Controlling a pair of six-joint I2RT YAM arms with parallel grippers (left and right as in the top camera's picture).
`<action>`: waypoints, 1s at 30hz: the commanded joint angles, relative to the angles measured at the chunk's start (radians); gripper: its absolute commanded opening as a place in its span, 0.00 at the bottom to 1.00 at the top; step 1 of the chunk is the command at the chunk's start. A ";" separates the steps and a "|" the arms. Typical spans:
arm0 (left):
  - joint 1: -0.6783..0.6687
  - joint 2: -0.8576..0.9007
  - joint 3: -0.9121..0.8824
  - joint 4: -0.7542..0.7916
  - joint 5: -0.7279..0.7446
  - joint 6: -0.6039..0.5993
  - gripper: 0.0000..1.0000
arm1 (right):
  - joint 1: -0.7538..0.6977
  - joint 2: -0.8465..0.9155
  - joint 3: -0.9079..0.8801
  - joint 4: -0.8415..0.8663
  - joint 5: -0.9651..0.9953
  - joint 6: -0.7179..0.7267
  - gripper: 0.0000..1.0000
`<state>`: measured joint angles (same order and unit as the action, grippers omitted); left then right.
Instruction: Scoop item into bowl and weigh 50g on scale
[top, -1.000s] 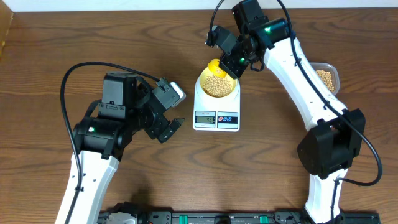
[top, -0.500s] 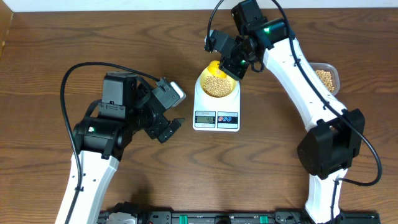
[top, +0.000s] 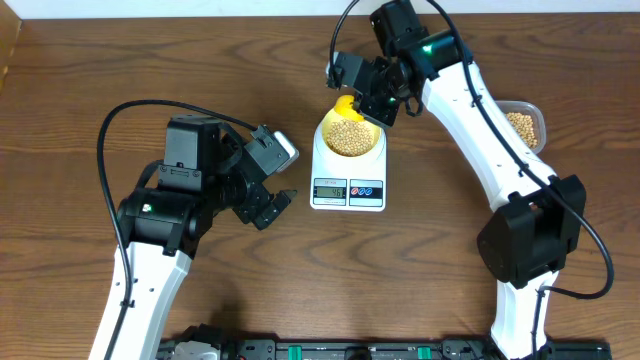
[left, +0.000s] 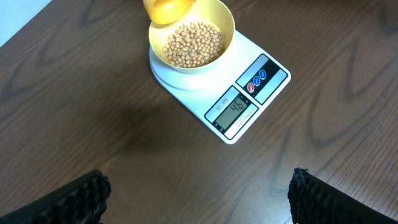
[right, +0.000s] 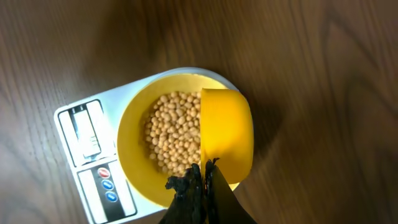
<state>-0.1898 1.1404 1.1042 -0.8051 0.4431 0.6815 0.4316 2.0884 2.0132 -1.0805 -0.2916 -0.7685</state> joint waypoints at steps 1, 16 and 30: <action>0.005 -0.011 -0.008 -0.002 0.010 0.006 0.94 | 0.009 -0.007 0.021 0.016 -0.003 -0.033 0.01; 0.005 -0.011 -0.008 -0.002 0.010 0.006 0.94 | -0.100 -0.063 0.039 0.136 -0.037 0.252 0.01; 0.005 -0.011 -0.008 -0.002 0.010 0.006 0.94 | -0.355 -0.140 0.039 0.011 -0.108 0.470 0.01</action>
<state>-0.1898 1.1404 1.1042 -0.8051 0.4431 0.6811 0.1104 1.9797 2.0327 -1.0416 -0.3691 -0.3668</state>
